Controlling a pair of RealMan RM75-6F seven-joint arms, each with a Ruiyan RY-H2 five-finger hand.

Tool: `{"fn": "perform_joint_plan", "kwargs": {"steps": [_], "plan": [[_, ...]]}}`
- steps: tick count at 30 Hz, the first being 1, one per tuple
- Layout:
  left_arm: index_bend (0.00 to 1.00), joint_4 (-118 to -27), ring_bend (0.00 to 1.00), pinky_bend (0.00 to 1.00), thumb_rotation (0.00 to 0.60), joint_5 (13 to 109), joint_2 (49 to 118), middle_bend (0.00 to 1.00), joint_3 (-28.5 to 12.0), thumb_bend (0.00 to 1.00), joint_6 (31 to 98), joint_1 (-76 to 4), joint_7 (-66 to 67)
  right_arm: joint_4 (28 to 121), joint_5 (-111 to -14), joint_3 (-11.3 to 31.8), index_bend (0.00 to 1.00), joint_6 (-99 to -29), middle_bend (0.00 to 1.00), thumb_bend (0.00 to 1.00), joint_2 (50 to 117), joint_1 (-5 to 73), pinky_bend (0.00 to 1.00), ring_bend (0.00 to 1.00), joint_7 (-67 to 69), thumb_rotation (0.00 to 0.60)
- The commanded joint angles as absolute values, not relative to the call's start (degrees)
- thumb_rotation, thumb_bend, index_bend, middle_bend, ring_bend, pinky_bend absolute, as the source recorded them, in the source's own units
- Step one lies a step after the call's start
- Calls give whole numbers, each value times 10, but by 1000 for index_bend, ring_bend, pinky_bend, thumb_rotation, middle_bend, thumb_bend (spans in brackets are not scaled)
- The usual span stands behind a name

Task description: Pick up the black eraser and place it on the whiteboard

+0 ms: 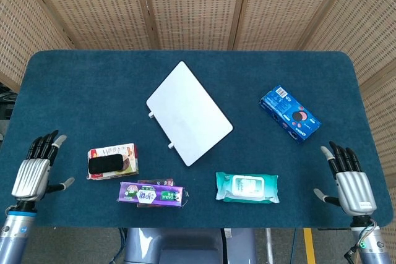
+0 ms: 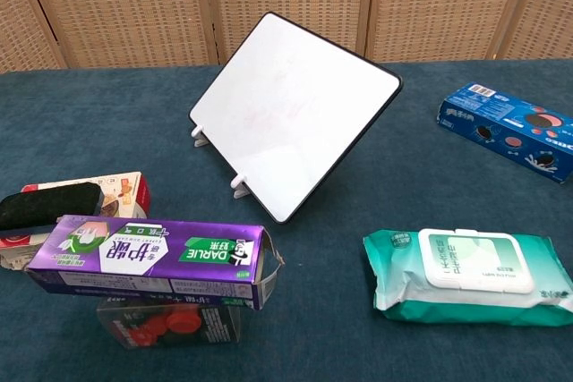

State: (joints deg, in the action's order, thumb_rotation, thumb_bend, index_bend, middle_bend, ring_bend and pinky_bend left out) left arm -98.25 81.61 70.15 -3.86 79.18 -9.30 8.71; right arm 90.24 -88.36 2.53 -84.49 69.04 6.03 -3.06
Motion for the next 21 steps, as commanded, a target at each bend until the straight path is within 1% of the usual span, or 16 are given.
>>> {"fn": "perform_joint_plan", "kwargs": {"steps": [1, 5, 7, 12, 16, 21], "plan": [[118, -988, 0, 0, 600, 784, 693, 0, -50, 35, 750, -114, 77, 904, -884, 25, 25, -845, 0, 51, 689, 60, 0, 0, -28, 600], [154, -998, 0, 0, 600, 771, 688, 0, -51, 108, 732, -123, 78, 904, -885, 25, 25, -843, 0, 53, 688, 61, 0, 0, -26, 600], [161, -1003, 0, 0, 600, 766, 685, 0, -51, 128, 720, -128, 75, 904, -885, 24, 25, -843, 0, 53, 688, 61, 0, 0, -25, 600], [204, -1007, 0, 0, 600, 755, 687, 0, -50, 143, 703, -139, 92, 904, -886, 24, 25, -843, 0, 52, 688, 61, 0, 0, -24, 600], [243, -1019, 0, 0, 600, 733, 687, 0, -50, 163, 673, -156, 108, 904, -886, 24, 25, -842, 0, 53, 687, 61, 0, 0, -21, 600], [261, -1026, 0, 0, 600, 713, 688, 0, -51, 176, 647, -172, 121, 903, -885, 25, 25, -842, 0, 53, 686, 61, 0, 0, -18, 600]]}}
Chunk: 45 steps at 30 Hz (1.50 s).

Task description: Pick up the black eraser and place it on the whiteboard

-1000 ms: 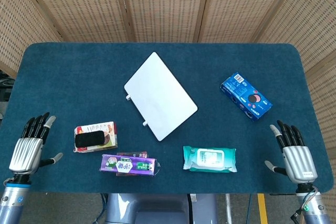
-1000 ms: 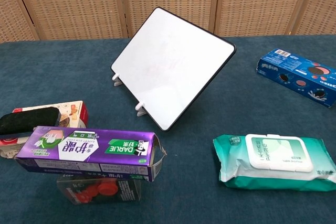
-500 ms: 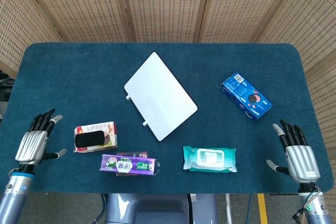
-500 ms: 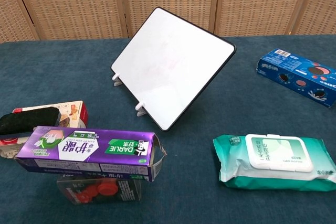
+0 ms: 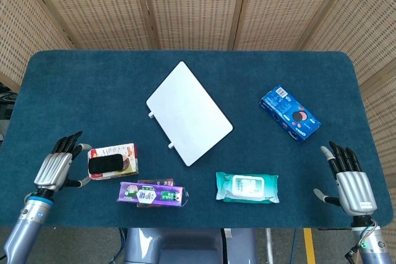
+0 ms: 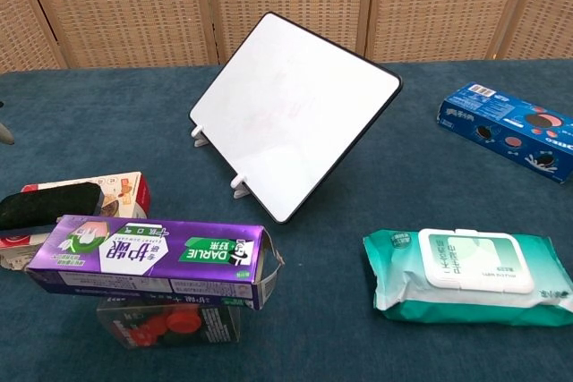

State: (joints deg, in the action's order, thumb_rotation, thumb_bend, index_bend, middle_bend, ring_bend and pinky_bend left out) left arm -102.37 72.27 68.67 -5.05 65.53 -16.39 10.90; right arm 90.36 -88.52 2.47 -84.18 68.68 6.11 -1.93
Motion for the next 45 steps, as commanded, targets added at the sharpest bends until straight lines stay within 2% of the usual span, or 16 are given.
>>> {"fn": "perform_joint_plan", "kwargs": {"steps": [1, 18, 45], "plan": [[266, -1026, 0, 0, 600, 709, 690, 0, -52, 177, 646, -174, 126, 903, -885, 25, 25, -842, 0, 53, 686, 61, 0, 0, -18, 600], [284, -1012, 0, 0, 600, 570, 725, 0, -72, 201, 605, -227, 205, 902, -887, 22, 25, -836, 0, 51, 689, 63, 0, 0, -21, 600], [310, -1023, 0, 0, 600, 530, 750, 0, -57, 244, 607, -263, 228, 900, -896, 18, 25, -843, 0, 51, 690, 59, 0, 0, -18, 600]]}}
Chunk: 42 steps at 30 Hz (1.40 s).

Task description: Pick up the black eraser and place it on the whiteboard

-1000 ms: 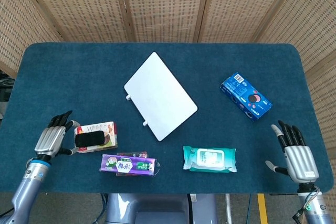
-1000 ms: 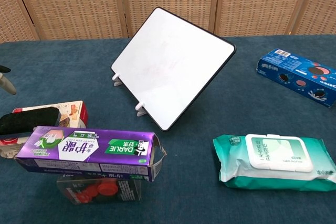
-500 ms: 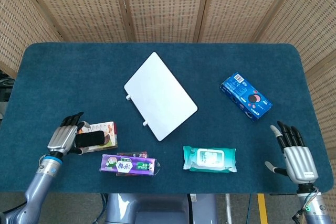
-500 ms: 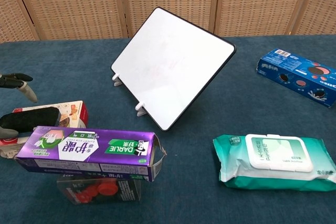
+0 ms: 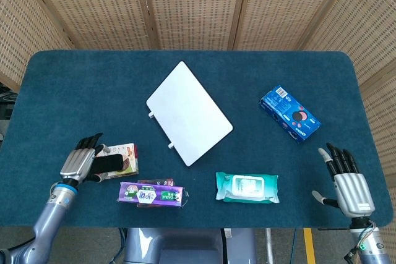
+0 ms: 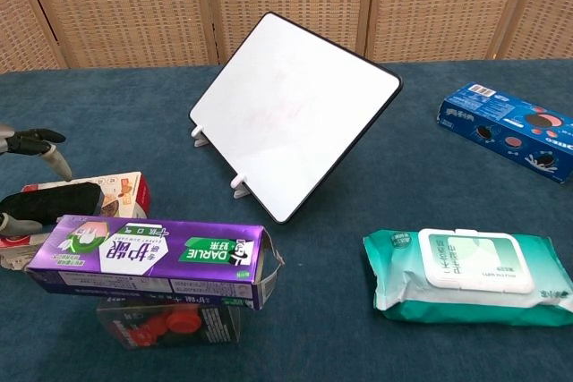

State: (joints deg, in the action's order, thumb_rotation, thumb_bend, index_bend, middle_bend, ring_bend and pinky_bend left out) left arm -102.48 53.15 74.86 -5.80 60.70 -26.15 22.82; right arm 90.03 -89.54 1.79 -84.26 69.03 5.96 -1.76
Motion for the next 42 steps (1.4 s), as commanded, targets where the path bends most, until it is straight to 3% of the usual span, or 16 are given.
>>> {"fn": "perform_joint_plan", "kwargs": {"steps": [1, 6, 16, 27, 42], "plan": [[311, -1022, 0, 0, 600, 528, 752, 0, -56, 245, 607, -263, 228, 900, -896, 17, 25, -843, 0, 51, 691, 60, 0, 0, -18, 600], [319, -1020, 0, 0, 600, 524, 757, 0, -54, 254, 608, -268, 229, 901, -898, 17, 25, -844, 0, 53, 691, 59, 0, 0, -18, 600], [357, -1020, 0, 0, 600, 525, 765, 0, -47, 368, 615, -270, 230, 899, -899, 17, 25, -846, 0, 53, 691, 58, 0, 0, -17, 600], [373, -1016, 0, 0, 600, 536, 768, 0, -50, 369, 630, -267, 209, 900, -900, 15, 25, -844, 0, 52, 692, 58, 0, 0, -19, 600], [378, -1021, 0, 0, 600, 591, 763, 0, -91, 365, 673, -272, 173, 899, -896, 16, 25, -841, 0, 53, 692, 58, 0, 0, -16, 600]]}}
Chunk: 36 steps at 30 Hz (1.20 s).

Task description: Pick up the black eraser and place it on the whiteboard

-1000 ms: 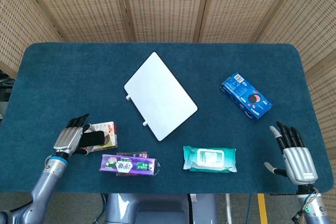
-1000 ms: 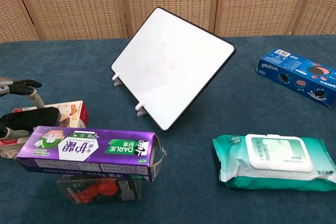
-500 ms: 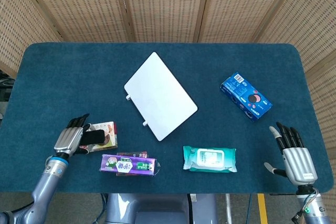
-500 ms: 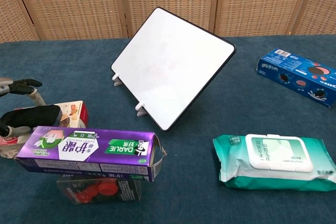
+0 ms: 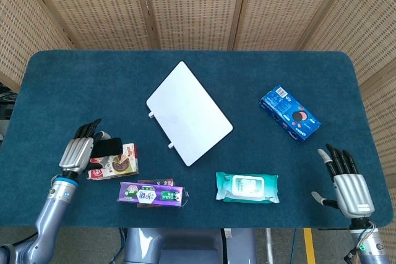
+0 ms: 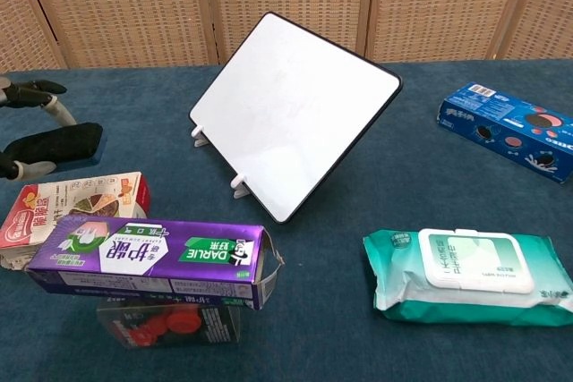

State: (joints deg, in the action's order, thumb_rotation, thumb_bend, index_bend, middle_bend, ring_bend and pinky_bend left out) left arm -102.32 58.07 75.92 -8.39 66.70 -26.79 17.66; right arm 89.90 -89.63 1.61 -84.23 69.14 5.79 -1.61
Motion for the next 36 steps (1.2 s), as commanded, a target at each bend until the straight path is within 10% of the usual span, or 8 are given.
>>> {"fn": "perform_joint_plan", "kwargs": {"steps": [1, 36], "plan": [[381, -1017, 0, 0, 600, 598, 767, 0, -94, 365, 677, -274, 172, 898, -895, 16, 25, -841, 0, 52, 692, 59, 0, 0, -15, 600], [392, -434, 0, 0, 600, 853, 1097, 0, -140, 351, 719, -490, 68, 881, -851, 36, 25, -810, 0, 53, 677, 68, 0, 0, 62, 600]]}}
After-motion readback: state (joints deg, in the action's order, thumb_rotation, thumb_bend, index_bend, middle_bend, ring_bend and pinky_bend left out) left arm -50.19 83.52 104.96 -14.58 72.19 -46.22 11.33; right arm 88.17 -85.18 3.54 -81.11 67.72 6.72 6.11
